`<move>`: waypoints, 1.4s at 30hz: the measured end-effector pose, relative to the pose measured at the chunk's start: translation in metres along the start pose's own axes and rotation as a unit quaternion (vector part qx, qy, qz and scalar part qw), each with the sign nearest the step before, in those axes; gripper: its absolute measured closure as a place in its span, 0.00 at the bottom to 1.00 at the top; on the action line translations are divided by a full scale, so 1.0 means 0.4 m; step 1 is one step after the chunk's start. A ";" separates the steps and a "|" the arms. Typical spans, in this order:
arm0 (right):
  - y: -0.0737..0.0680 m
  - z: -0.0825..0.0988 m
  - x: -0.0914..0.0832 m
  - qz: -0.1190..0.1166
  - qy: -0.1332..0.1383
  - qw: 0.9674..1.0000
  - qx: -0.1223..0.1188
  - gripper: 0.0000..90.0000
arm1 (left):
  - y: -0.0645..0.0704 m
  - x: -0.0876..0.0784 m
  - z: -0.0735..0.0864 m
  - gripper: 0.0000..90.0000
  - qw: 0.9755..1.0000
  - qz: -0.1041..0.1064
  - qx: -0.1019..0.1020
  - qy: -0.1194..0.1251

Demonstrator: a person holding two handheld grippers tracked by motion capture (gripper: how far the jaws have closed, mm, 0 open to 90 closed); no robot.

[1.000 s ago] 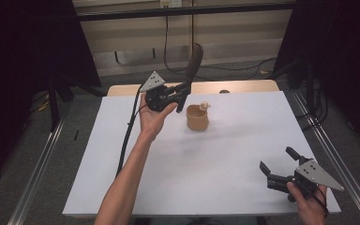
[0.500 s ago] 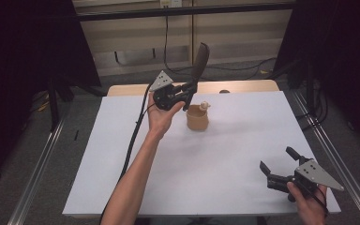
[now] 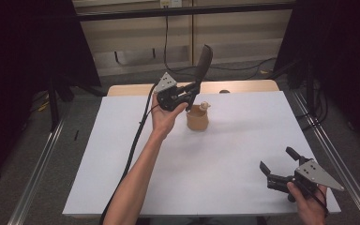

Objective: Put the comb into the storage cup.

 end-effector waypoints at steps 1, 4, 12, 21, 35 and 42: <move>0.000 0.000 0.000 0.000 0.001 1.000 -0.001 0.00 | -0.002 0.002 0.003 0.81 1.000 0.001 0.000 -0.002; 0.000 0.000 -0.001 0.001 0.000 1.000 0.001 0.00 | -0.007 0.007 0.008 0.81 1.000 0.001 0.004 -0.002; 0.001 -0.001 -0.001 0.001 0.001 1.000 0.001 0.00 | -0.011 0.026 0.033 0.81 1.000 0.004 0.003 -0.012; -0.001 -0.001 -0.002 -0.002 0.001 1.000 0.002 0.00 | -0.031 0.051 0.049 0.81 1.000 -0.006 -0.010 -0.006; -0.002 -0.001 -0.003 -0.005 0.002 1.000 0.001 0.00 | -0.026 0.079 0.096 0.81 1.000 0.004 -0.001 -0.024; -0.003 0.000 -0.004 -0.006 0.001 1.000 -0.001 0.00 | -0.026 0.083 0.113 0.81 0.999 0.005 0.002 -0.034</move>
Point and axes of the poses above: each handheld gripper's, and its own axes: x roughly forward along the jaws, z roughly out of its underside, y roughly to its right, the point moved 7 cm from there along x, roughly forward along the jaws, and after that the axes turned 6 degrees about z, right-handed, at the moved point
